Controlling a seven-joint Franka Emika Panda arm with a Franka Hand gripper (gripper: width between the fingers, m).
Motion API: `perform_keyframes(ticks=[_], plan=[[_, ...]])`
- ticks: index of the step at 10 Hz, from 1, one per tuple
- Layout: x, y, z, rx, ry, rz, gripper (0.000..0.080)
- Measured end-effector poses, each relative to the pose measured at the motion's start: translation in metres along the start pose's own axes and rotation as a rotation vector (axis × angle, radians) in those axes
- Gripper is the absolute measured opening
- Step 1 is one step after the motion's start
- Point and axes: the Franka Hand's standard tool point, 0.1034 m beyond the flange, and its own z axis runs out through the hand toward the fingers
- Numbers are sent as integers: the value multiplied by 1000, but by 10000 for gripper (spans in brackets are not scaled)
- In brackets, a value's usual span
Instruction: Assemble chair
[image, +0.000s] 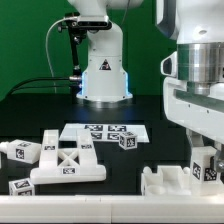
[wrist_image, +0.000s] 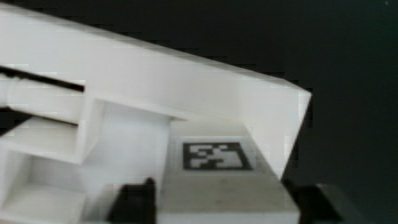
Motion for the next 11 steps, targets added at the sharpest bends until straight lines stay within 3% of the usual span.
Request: perform_keyframes(ticks=[1, 2, 3, 6, 7, 8, 10, 11], plan=[[2, -4, -5, 10, 0, -202, 437], [3, -4, -6, 13, 1, -310, 594], [3, -3, -4, 9, 1, -339, 633], [4, -3, -3, -2, 15, -586, 649], [1, -4, -2, -23, 52, -878, 649], [1, -4, -1, -19, 53, -953, 649], [1, -4, -1, -13, 49, -884, 622], [0, -4, -1, -10, 47, -837, 448]])
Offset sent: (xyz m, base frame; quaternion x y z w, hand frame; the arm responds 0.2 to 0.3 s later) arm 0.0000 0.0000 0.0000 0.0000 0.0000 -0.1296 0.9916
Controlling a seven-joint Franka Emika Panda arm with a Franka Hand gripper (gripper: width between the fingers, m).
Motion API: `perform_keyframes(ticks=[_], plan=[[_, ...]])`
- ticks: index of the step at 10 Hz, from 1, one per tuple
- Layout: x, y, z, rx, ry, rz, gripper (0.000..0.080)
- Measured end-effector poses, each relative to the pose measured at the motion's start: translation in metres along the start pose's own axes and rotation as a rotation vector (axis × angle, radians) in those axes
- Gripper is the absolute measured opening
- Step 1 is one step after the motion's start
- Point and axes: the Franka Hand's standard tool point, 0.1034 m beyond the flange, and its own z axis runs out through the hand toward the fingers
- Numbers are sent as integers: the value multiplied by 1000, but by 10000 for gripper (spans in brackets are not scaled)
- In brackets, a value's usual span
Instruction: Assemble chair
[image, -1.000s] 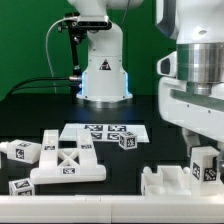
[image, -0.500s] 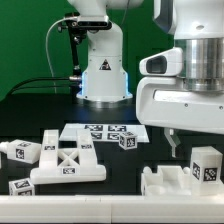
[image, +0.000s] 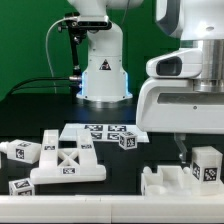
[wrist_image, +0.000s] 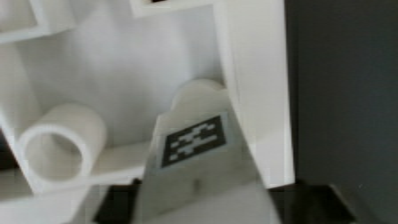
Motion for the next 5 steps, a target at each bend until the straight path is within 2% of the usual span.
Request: perform_keyframes(ticks=[1, 3, 5], plan=[[0, 1, 0, -1, -1, 107, 282], [1, 1, 1, 2, 3, 235, 284], [1, 4, 1, 7, 12, 527, 284]])
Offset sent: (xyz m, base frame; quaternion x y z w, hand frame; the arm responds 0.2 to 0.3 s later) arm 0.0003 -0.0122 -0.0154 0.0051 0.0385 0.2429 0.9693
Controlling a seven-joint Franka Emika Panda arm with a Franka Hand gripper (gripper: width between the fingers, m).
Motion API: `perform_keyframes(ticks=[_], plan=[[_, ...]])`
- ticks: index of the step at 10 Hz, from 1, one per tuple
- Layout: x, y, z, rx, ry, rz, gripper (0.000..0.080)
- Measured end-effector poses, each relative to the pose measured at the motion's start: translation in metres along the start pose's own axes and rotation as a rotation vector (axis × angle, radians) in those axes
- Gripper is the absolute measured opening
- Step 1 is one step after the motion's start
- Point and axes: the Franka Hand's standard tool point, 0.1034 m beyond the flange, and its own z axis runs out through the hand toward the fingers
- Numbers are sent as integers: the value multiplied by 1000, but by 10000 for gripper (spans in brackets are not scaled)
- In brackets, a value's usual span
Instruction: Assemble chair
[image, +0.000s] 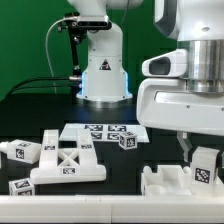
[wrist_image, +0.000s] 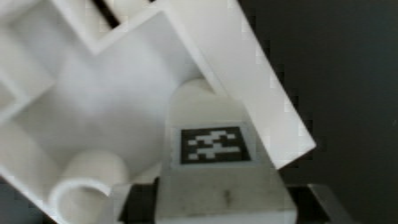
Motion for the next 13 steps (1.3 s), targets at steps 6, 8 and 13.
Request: perform_keyframes(ticks=[6, 8, 13], plan=[[-6, -4, -1, -9, -40, 872, 285], [-6, -3, 0, -10, -43, 858, 285], [-17, -13, -3, -1, -34, 77, 643]])
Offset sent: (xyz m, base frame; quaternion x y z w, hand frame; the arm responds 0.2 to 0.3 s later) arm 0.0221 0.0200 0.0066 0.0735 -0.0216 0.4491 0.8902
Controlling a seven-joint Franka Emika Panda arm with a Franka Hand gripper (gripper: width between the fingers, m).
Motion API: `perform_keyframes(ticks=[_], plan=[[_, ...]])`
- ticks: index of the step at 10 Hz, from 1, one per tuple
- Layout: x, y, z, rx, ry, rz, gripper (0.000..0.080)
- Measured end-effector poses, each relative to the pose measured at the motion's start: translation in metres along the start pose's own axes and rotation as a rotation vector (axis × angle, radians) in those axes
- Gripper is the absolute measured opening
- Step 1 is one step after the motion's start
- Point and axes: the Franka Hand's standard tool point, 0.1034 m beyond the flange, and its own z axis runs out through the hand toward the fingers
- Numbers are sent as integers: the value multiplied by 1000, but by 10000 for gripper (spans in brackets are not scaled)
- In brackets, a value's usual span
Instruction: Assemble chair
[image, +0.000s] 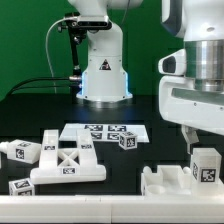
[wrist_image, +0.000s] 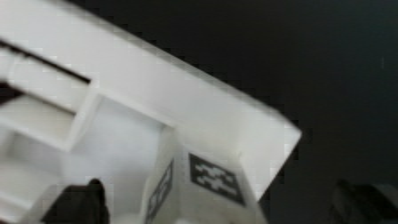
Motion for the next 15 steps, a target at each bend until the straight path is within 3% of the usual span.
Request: perform_keyframes(ticks=[2, 5, 6, 7, 8, 9, 10, 13, 15], plan=[[1, 1, 1, -2, 2, -120, 648], [17, 5, -2, 7, 37, -646, 649], [18, 7, 0, -6, 43, -762, 649], [18, 7, 0, -6, 42, -756, 562], [18, 7, 0, -6, 42, -743, 427], [18, 7, 1, -4, 41, -717, 427], [19, 8, 1, -3, 41, -649, 284], [20, 11, 1, -7, 35, -314, 284], [19, 13, 0, -23, 45, 110, 284]])
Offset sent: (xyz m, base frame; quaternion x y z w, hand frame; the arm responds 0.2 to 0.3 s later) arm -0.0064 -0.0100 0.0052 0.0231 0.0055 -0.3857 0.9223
